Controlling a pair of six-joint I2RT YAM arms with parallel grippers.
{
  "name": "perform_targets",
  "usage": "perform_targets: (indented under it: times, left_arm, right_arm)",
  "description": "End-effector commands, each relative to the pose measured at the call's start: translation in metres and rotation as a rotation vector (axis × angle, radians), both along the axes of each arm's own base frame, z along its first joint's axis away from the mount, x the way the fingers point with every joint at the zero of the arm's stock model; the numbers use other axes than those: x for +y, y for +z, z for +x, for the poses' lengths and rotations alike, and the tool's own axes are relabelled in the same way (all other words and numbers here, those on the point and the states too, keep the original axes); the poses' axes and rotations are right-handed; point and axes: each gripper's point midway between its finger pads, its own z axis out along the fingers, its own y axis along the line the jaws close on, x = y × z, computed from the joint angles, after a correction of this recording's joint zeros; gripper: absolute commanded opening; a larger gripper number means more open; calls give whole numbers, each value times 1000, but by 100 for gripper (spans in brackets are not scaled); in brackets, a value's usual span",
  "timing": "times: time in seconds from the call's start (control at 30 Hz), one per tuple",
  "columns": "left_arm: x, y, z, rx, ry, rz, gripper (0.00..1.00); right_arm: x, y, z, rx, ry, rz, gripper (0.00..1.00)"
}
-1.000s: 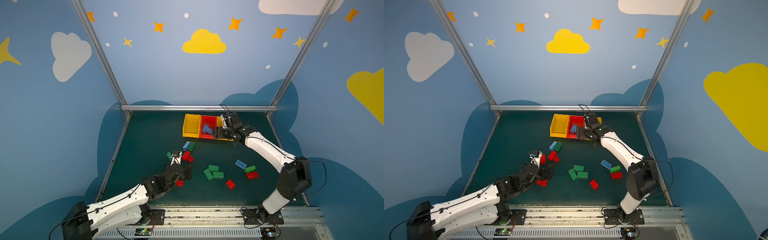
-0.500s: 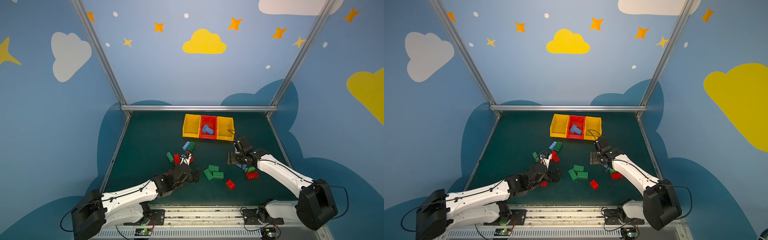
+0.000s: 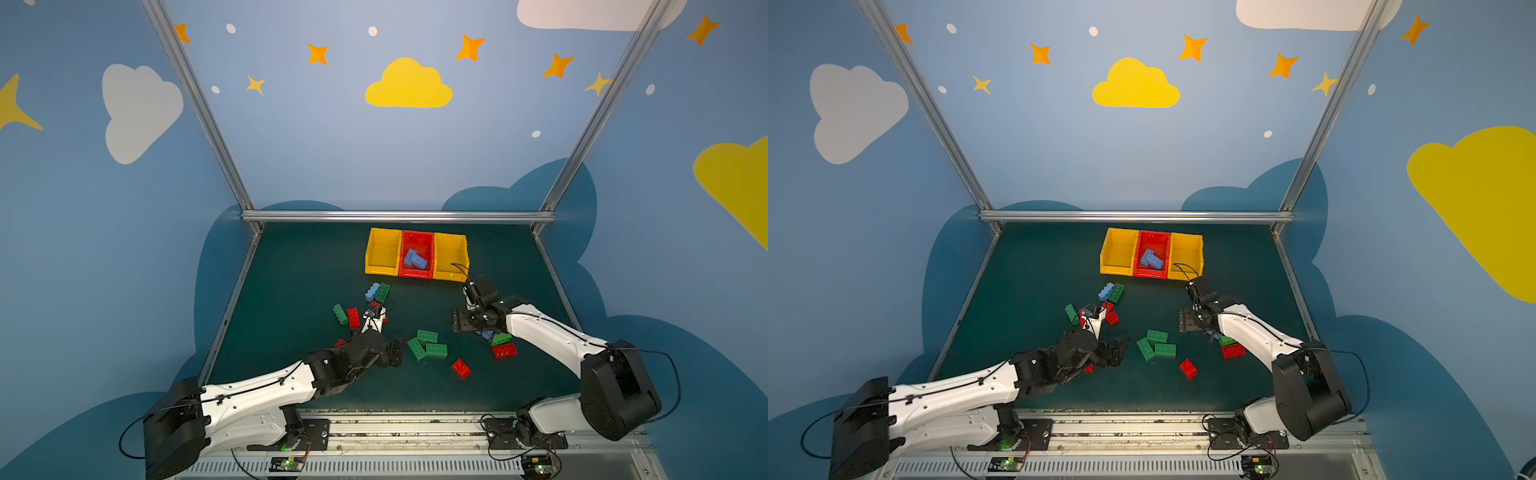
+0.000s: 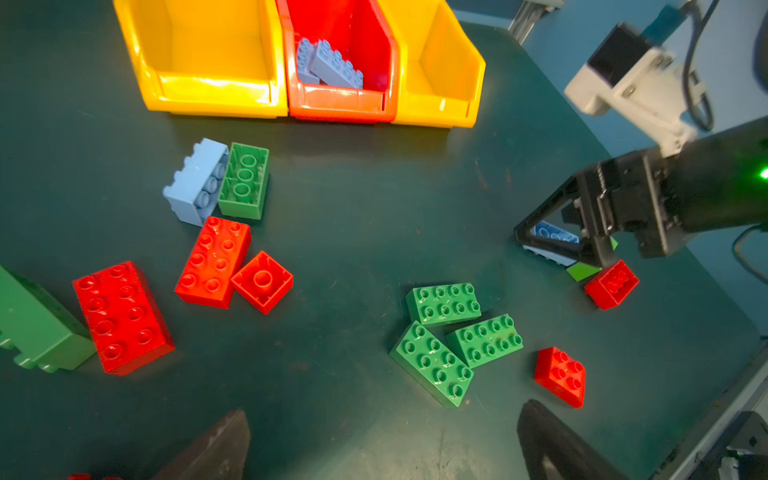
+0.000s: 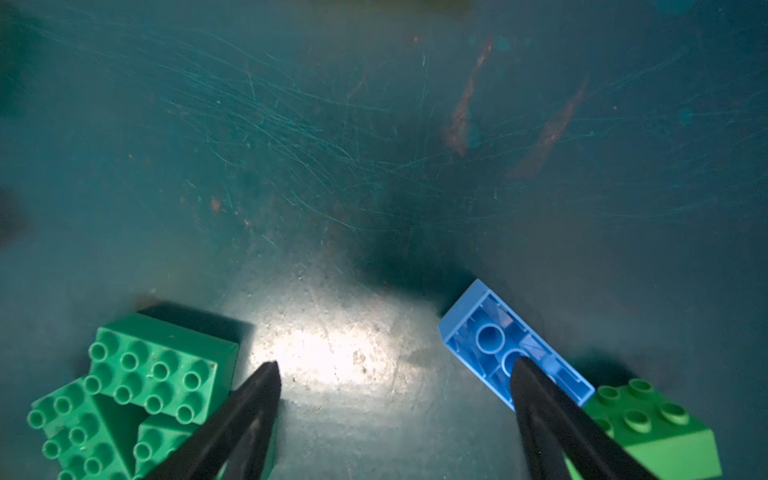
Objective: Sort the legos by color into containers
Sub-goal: 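Move the right gripper back and grasp the last nearby light-blue brick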
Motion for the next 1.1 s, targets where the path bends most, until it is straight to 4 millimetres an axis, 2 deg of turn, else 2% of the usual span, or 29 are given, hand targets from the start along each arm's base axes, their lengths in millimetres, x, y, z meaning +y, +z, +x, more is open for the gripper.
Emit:
perform_targets:
  times: [0.0,0.2,0.37,0.73,0.9,1.07]
  left_arm:
    - [10,-3,0,-7,34,16,100]
    - [14,-6,-1,-8,36,18,100]
    - [18,-7,-3,-16,41,14,100]
    - [33,-5,-7,-49,58,-12,100]
    - [40,-3,-8,-66,73,-28,100]
    - [44,-1,-9,-81,76,-41,100]
  right_arm:
    - [-10,2,5,-19,-42,-43,84]
    - [-40,-8,7,25,-188,-37,85]
    - [-47,-18,12,55,-220,24,85]
    - [-31,-30,16,136,-194,162,85]
    - [-27,-36,5,189,-188,181,85]
    - [-13,-31,-10,214,-161,214,84]
